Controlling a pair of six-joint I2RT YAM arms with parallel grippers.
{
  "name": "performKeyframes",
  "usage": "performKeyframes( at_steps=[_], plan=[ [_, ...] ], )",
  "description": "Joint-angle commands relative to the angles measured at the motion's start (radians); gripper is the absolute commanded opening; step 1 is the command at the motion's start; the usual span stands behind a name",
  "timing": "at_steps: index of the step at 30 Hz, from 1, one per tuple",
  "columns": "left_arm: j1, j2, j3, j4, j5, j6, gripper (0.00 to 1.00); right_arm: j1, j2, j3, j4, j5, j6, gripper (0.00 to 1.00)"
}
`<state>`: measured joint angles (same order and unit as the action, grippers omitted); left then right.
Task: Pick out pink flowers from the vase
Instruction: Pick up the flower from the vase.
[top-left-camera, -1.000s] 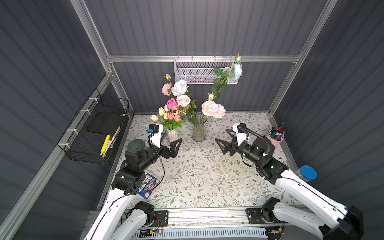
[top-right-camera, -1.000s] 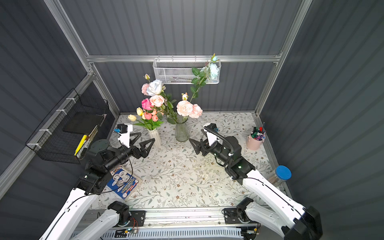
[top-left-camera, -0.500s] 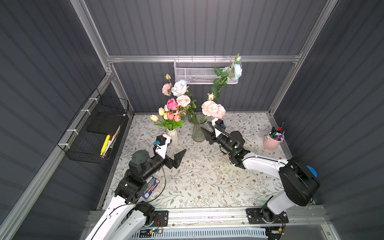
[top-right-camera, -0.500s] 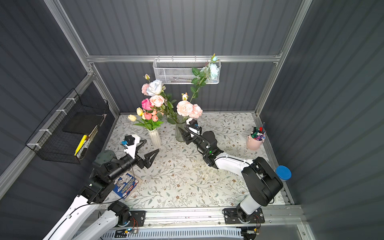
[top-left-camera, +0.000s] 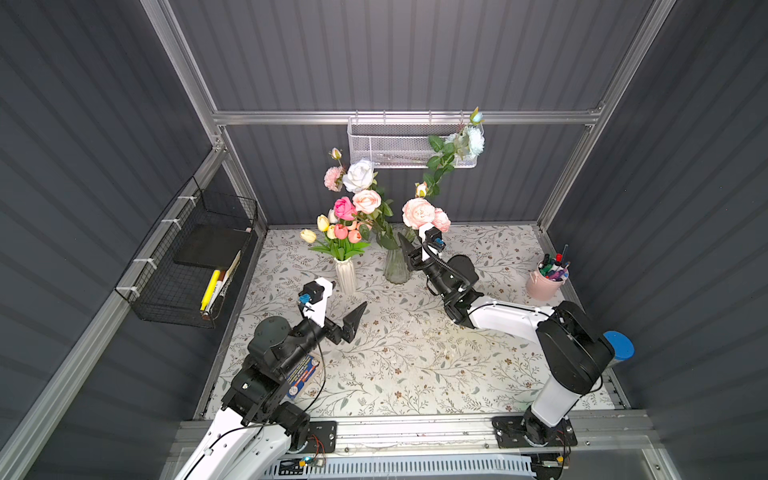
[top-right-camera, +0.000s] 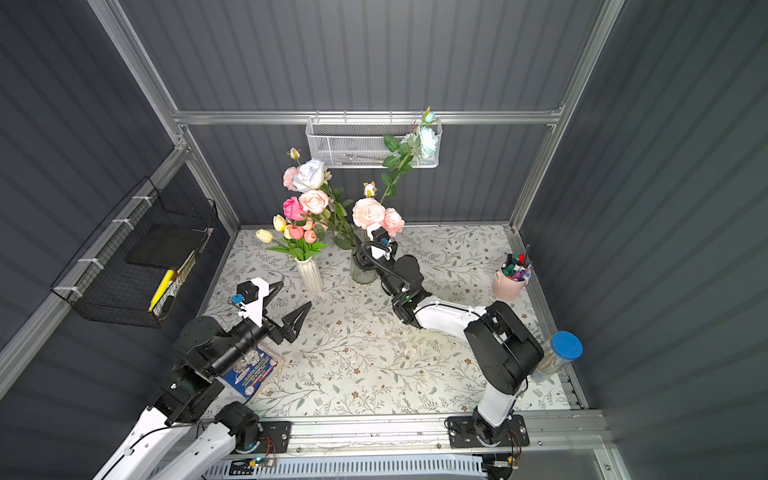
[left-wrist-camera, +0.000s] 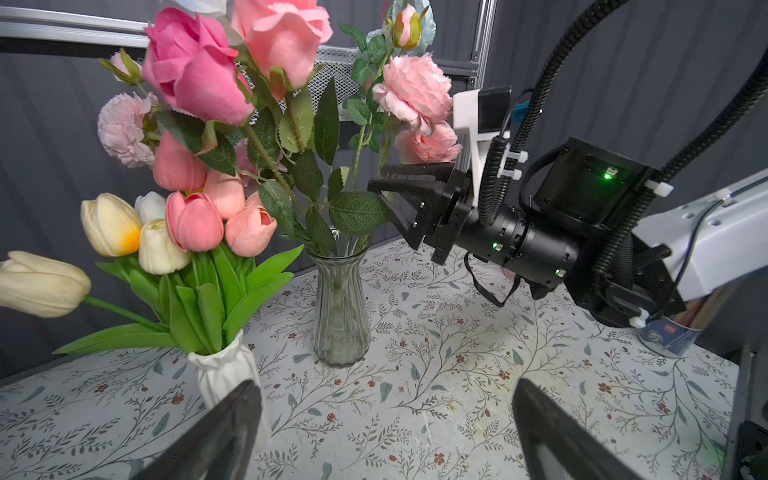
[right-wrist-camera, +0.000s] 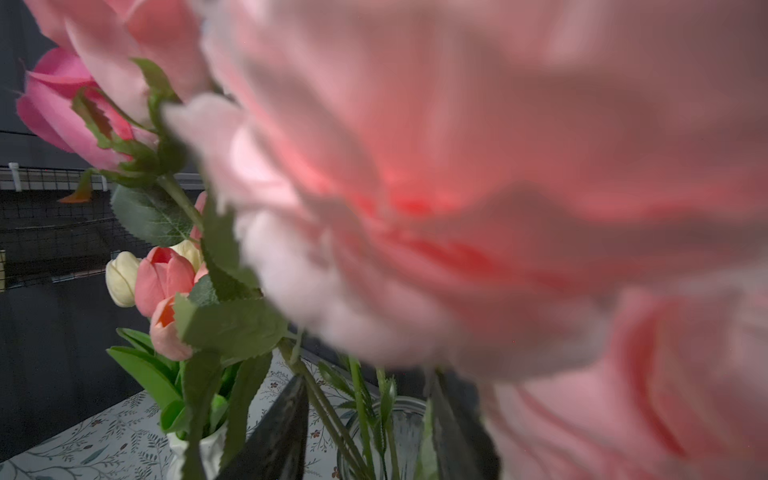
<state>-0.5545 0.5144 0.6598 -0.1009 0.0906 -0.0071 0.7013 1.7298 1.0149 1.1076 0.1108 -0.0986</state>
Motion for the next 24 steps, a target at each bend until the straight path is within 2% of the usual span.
performKeyframes(
  at_steps=[1,24],
  plan=[
    [-0.009,-0.017,-0.009,0.021,-0.019,0.010,0.96,0.004,0.007,0.021,0.038,0.065,-0.024,0.47],
    [-0.024,-0.036,-0.031,0.033,-0.038,0.029,0.97,0.011,0.010,0.051,0.021,0.179,-0.087,0.40]
  ],
)
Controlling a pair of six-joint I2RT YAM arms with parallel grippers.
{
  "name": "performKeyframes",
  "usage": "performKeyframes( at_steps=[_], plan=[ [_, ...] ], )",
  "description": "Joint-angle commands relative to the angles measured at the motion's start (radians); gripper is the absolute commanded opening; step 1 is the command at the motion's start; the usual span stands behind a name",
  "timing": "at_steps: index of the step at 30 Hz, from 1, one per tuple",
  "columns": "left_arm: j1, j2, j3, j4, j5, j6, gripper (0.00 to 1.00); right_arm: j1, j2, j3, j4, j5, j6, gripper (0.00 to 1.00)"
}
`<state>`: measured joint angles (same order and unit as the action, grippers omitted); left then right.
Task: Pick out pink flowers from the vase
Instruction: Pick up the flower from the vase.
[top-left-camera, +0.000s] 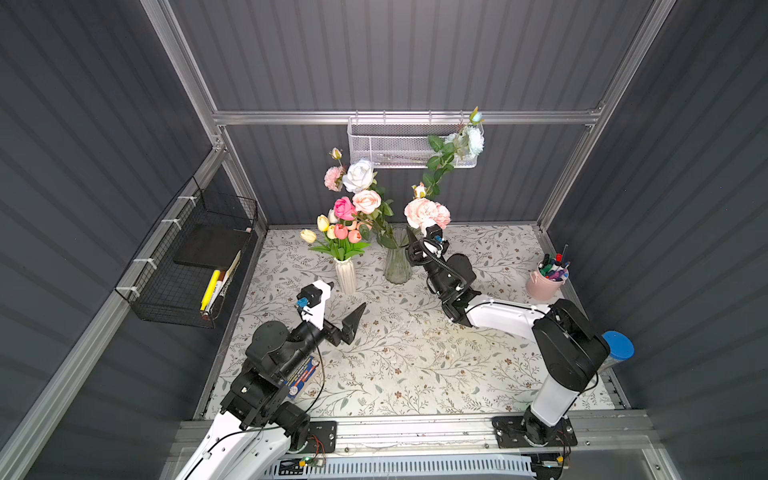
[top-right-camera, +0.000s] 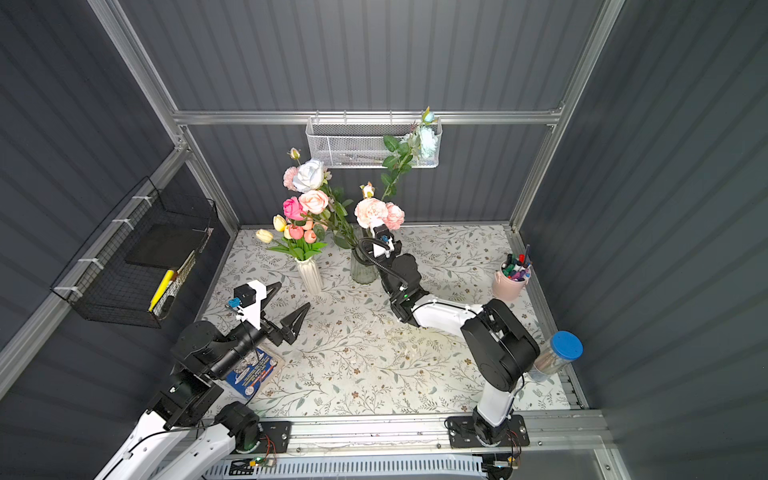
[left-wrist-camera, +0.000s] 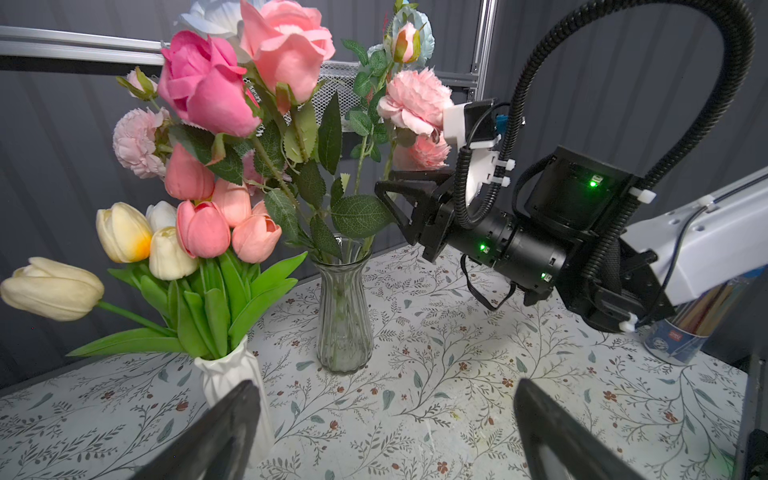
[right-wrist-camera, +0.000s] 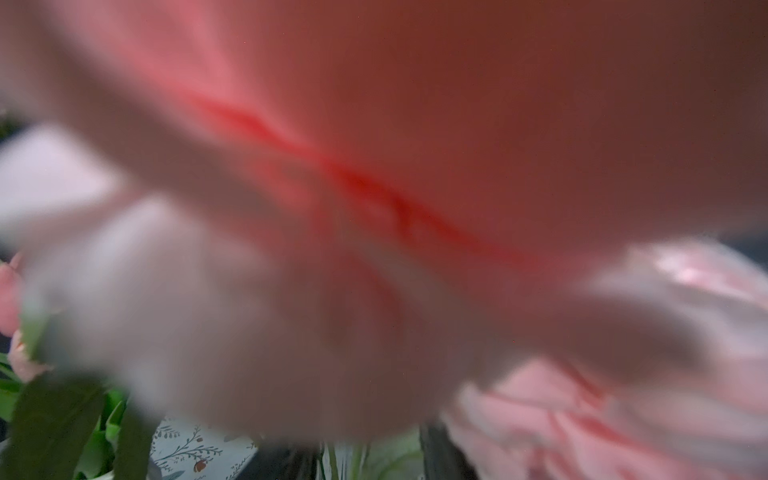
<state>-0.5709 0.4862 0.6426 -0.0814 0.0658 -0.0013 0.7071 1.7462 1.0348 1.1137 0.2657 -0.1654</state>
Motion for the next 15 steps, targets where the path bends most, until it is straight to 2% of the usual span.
performKeyframes(
  at_steps=[1,6,10,15],
  plan=[
    [-0.007,-0.008,-0.014,0.015,-0.013,0.023,0.97,0.005,-0.001,0.041,0.007,0.021,-0.020,0.40],
    [-0.007,-0.011,-0.016,0.017,-0.016,0.028,0.97,0.004,0.038,0.098,-0.025,-0.008,-0.013,0.38],
    [-0.007,-0.017,-0.021,0.018,-0.019,0.030,0.97,0.003,0.063,0.102,-0.013,0.000,0.003,0.25],
    [-0.007,-0.019,-0.024,0.019,-0.015,0.035,0.97,0.003,0.090,0.095,-0.002,-0.009,0.005,0.24]
  ],
)
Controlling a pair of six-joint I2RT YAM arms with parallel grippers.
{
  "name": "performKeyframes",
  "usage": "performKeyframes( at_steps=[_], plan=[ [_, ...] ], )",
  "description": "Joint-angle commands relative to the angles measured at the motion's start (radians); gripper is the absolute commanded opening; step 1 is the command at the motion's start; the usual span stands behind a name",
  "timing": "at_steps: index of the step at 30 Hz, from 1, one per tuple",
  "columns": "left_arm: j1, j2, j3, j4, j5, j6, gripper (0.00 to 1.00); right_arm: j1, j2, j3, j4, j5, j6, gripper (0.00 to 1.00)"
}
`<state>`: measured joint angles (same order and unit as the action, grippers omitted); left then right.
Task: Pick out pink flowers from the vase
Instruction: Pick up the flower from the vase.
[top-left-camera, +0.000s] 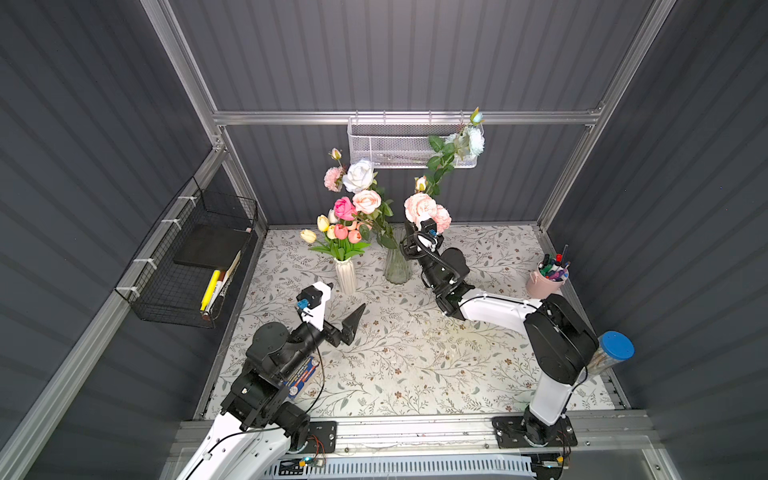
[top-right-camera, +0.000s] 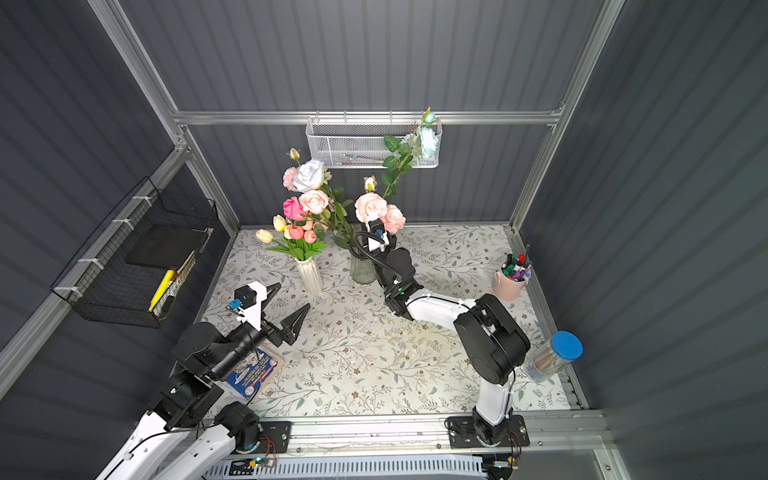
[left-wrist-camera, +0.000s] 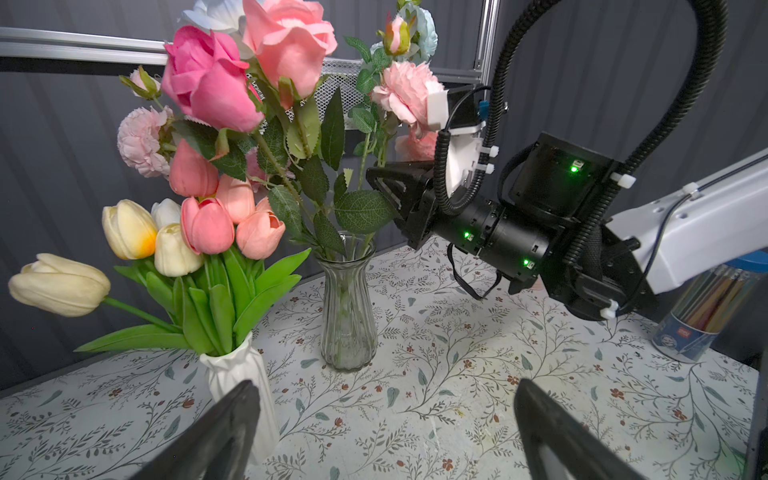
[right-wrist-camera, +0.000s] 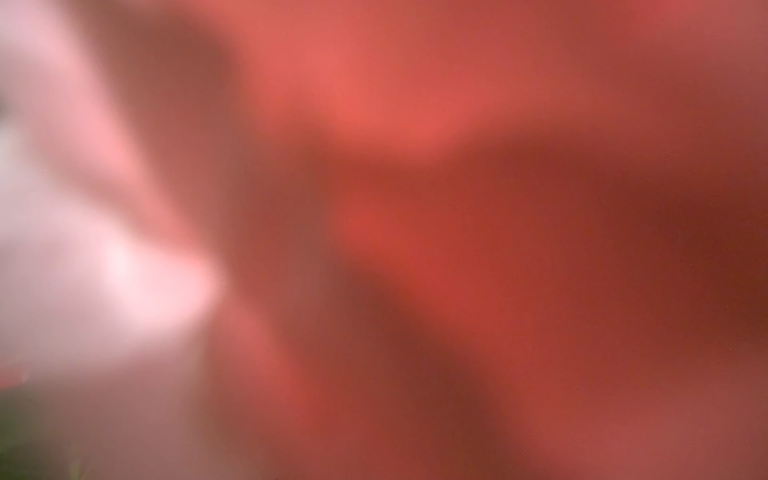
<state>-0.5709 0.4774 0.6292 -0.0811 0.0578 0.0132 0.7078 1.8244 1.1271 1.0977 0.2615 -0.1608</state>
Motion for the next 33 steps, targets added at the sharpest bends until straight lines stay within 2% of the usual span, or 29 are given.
performKeyframes(
  at_steps=[1,4,9,19,33],
  plan=[
    [-0.007,-0.012,-0.008,0.018,-0.006,0.021,0.97,0.002,0.013,0.001,0.016,-0.004,0.001,0.23],
    [-0.007,-0.012,-0.010,0.019,-0.008,0.022,0.97,0.002,0.017,-0.009,0.017,-0.001,-0.002,0.20],
    [-0.007,-0.006,-0.011,0.021,-0.002,0.022,0.97,-0.008,0.018,0.004,0.007,-0.017,-0.009,0.00],
    [-0.007,-0.008,-0.016,0.026,-0.002,0.025,0.98,-0.022,-0.006,0.007,0.007,-0.038,-0.009,0.00],
    [-0.007,-0.004,-0.019,0.032,-0.004,0.030,0.98,-0.025,-0.156,0.057,-0.076,-0.151,-0.033,0.00]
  ],
)
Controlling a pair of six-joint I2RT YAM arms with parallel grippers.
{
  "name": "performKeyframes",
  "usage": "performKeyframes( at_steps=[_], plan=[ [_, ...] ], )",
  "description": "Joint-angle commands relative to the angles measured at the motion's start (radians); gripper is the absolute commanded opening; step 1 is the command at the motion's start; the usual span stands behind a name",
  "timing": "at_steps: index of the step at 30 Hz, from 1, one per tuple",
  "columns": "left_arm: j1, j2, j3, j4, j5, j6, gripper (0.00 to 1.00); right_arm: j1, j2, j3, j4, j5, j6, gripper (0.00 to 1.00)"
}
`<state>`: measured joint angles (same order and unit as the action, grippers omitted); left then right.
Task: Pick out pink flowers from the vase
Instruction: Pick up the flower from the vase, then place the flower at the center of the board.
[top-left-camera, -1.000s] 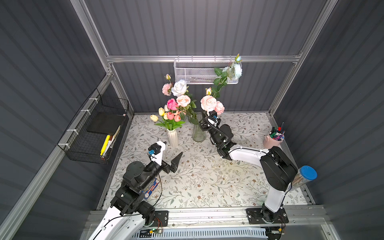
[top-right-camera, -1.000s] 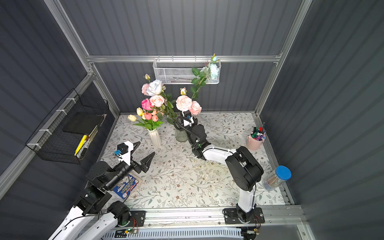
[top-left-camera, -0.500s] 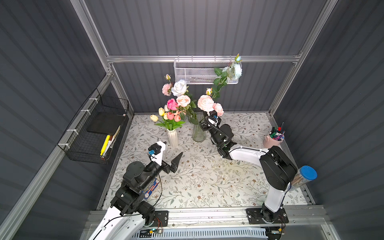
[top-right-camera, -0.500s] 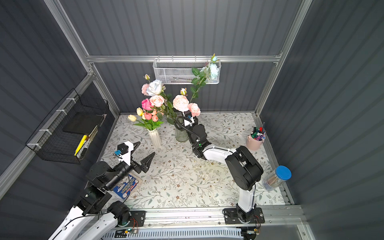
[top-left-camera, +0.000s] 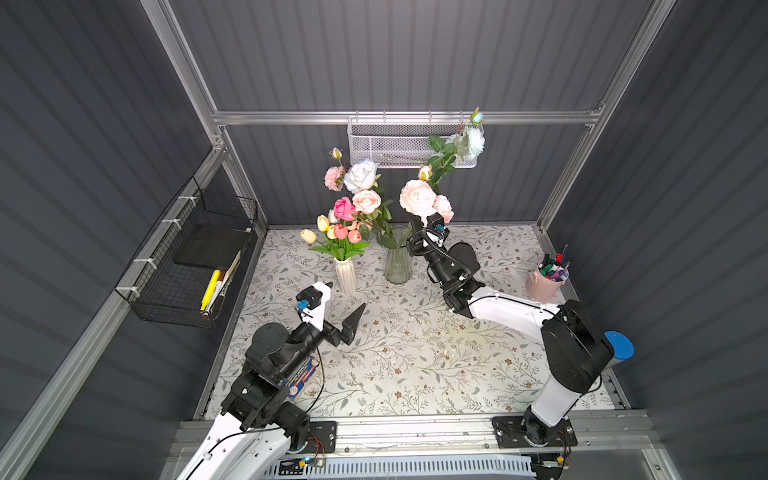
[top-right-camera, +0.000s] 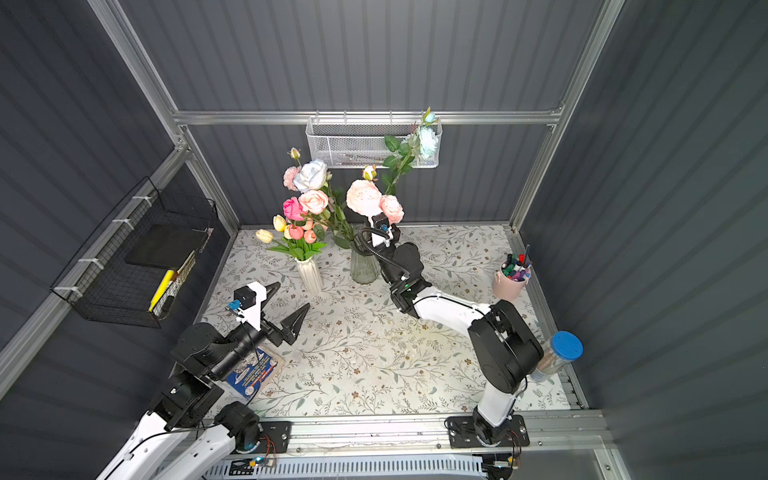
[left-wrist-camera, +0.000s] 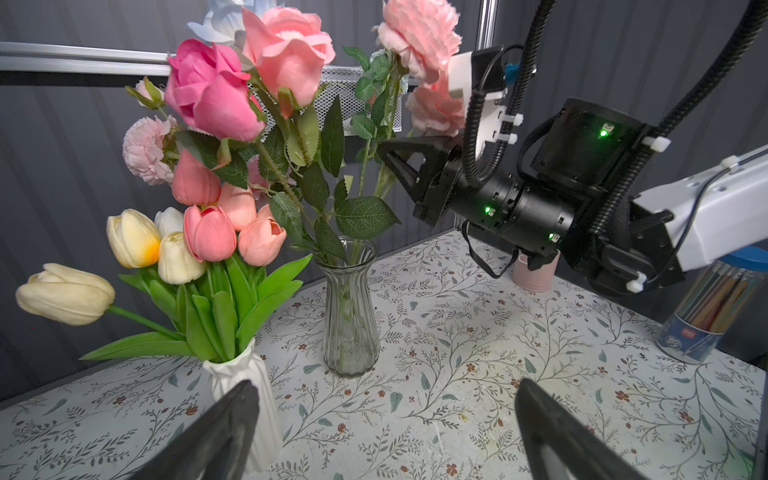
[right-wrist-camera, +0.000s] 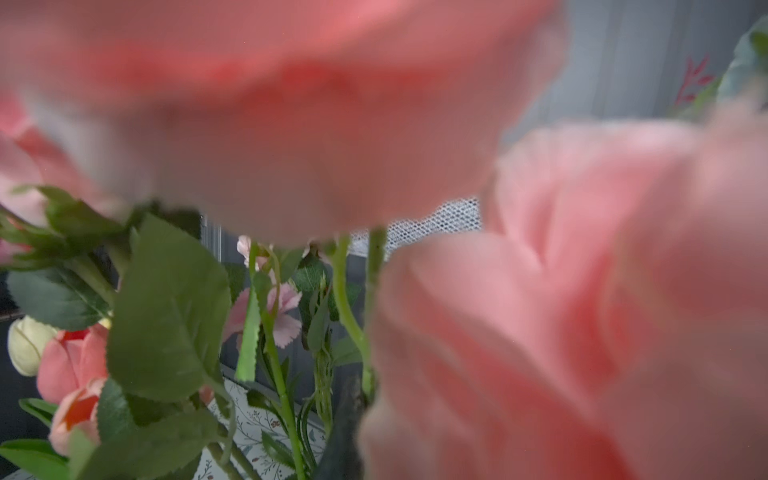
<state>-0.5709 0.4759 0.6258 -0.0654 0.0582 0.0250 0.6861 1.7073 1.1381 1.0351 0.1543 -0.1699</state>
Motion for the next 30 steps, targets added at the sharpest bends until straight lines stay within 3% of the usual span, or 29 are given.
performKeyframes(
  at_steps=[1,15,30],
  plan=[
    [-0.007,-0.001,-0.015,0.016,-0.003,0.017,0.98,-0.004,-0.050,0.055,-0.028,-0.051,-0.025,0.00],
    [-0.007,0.003,-0.015,0.015,-0.006,0.027,0.98,0.000,-0.237,0.261,-0.323,-0.154,-0.046,0.00],
    [-0.006,0.024,-0.012,0.002,-0.019,0.032,0.98,0.001,-0.438,0.305,-0.598,-0.155,-0.087,0.00]
  ],
)
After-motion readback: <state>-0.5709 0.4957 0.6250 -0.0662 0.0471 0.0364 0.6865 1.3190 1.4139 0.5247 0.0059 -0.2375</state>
